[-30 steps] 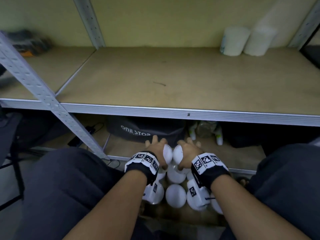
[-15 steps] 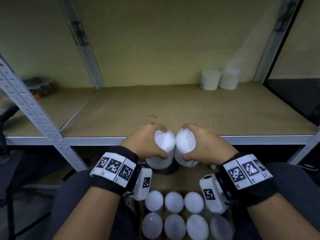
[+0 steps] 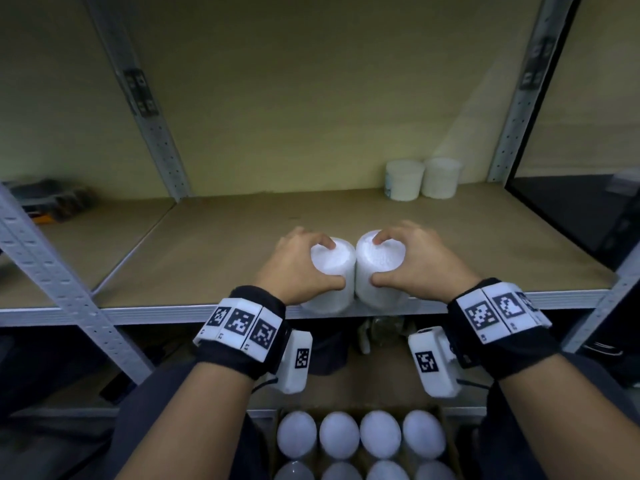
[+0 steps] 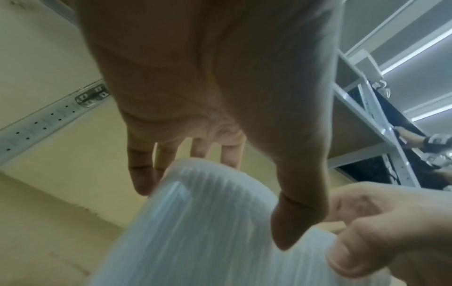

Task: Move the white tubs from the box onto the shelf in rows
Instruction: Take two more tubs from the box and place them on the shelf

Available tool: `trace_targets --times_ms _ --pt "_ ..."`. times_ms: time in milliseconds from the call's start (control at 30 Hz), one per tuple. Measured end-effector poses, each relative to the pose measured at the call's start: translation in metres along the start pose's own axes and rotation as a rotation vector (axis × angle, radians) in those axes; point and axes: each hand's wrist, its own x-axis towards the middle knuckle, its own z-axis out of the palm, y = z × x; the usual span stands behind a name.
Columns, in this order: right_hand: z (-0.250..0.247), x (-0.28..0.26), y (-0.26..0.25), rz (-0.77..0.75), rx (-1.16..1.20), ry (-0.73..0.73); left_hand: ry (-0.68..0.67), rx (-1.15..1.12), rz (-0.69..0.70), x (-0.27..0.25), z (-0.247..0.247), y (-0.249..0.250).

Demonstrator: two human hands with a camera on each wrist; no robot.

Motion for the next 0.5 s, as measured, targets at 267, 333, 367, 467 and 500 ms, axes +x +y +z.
trace_targets --times_ms 267,333,367,467,500 --pt "0.020 0.029 0.020 0.045 0.014 -0.037 -0.044 0.017 -0.022 0.021 0.013 -0.004" --pt "0.022 0.030 0.021 0.039 0.012 -0.032 -0.044 0.017 -0.014 0.020 0.014 -0.005" --pt "0.022 0.030 0.021 0.032 0.006 -0.037 -0.045 0.023 -0.011 0.019 0.014 -0.006" --pt "0.017 0.022 0.020 0.010 -0.071 -0.048 -0.036 0.069 0.013 0.013 0.012 -0.007" --pt "0.013 0.018 0.019 0.000 -0.096 -0.027 -0.019 0.079 0.026 0.010 0.010 -0.007"
